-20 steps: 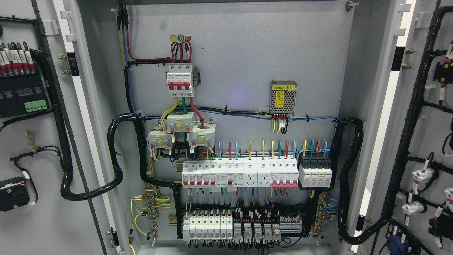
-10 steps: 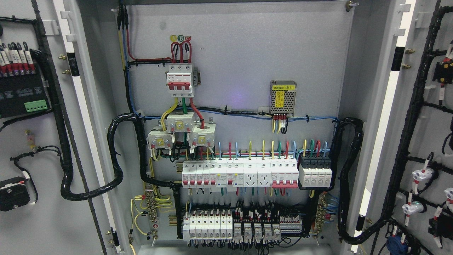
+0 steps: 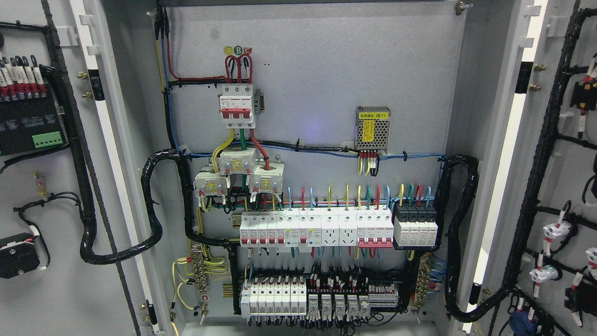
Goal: Open door with both hands
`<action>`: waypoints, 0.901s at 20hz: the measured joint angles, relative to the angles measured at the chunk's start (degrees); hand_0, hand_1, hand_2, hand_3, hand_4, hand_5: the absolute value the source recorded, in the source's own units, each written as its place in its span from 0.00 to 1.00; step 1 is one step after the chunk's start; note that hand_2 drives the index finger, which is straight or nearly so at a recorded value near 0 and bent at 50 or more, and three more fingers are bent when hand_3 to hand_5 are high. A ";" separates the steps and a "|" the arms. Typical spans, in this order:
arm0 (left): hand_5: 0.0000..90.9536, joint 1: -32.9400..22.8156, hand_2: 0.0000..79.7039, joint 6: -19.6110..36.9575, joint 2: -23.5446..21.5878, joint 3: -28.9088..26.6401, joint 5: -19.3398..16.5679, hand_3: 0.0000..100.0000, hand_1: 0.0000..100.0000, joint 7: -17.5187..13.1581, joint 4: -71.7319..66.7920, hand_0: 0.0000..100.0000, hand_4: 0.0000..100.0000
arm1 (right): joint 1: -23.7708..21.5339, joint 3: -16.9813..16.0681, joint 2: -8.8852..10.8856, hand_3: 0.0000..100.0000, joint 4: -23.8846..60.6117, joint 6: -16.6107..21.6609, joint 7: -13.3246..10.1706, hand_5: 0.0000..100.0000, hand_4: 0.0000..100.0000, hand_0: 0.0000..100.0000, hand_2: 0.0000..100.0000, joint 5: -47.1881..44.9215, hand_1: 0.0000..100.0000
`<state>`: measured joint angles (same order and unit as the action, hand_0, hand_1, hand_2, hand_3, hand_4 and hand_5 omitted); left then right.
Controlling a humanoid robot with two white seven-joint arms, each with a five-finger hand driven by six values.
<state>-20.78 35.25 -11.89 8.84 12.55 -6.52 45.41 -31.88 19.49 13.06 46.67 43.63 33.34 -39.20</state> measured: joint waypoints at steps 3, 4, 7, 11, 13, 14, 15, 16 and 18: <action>0.00 1.11 0.00 0.00 0.90 -0.09 -1.49 0.00 0.00 -0.02 -5.28 0.00 0.04 | 4.20 -0.04 -2.22 0.00 -8.53 -0.23 -1.71 0.00 0.00 0.00 0.00 0.33 0.00; 0.00 1.38 0.00 0.02 1.23 -0.24 -2.12 0.00 0.00 -0.07 -6.99 0.00 0.04 | 5.45 -0.15 -2.87 0.00 -11.12 -0.41 -2.50 0.00 0.00 0.00 0.00 0.41 0.00; 0.00 1.89 0.00 0.20 2.35 -1.15 -4.53 0.00 0.00 -0.17 -11.77 0.00 0.04 | 8.63 -0.50 -4.48 0.00 -17.77 -3.50 -5.03 0.00 0.00 0.00 0.00 0.57 0.00; 0.00 2.32 0.00 -0.62 3.80 -3.25 -8.29 0.00 0.00 -0.17 -17.55 0.00 0.04 | 11.58 -0.75 -6.02 0.00 -24.33 -11.23 -8.82 0.00 0.00 0.00 0.00 0.89 0.00; 0.00 2.55 0.00 -1.61 4.52 -4.18 -9.63 0.00 0.00 -0.07 -20.11 0.00 0.04 | 12.76 -0.80 -6.56 0.00 -26.82 -14.12 -11.30 0.00 0.00 0.00 0.00 2.14 0.00; 0.00 2.74 0.00 -2.61 4.87 -4.60 -10.13 0.00 0.00 0.01 -21.35 0.00 0.04 | 13.30 -0.83 -6.79 0.00 -27.84 -15.28 -12.99 0.00 0.00 0.00 0.00 3.40 0.00; 0.00 2.93 0.00 -3.90 5.23 -4.95 -10.52 0.00 0.00 0.03 -22.55 0.00 0.04 | 13.83 -0.87 -7.01 0.00 -28.83 -16.18 -14.56 0.00 0.00 0.00 0.00 4.73 0.00; 0.00 3.08 0.00 -5.43 5.59 -5.41 -10.85 0.00 0.00 0.05 -23.63 0.00 0.04 | 14.40 -0.94 -7.23 0.00 -29.80 -17.08 -16.25 0.00 0.00 0.00 0.00 6.19 0.00; 0.00 3.51 0.00 -8.33 6.34 -6.45 -11.36 0.00 0.00 0.14 -25.68 0.00 0.04 | 15.36 -1.05 -7.60 0.00 -31.39 -19.32 -19.31 0.00 0.00 0.00 0.00 9.16 0.00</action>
<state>-17.27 26.93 -5.55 2.39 1.19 -6.38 19.73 -16.51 18.45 5.46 15.27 24.31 14.03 -30.04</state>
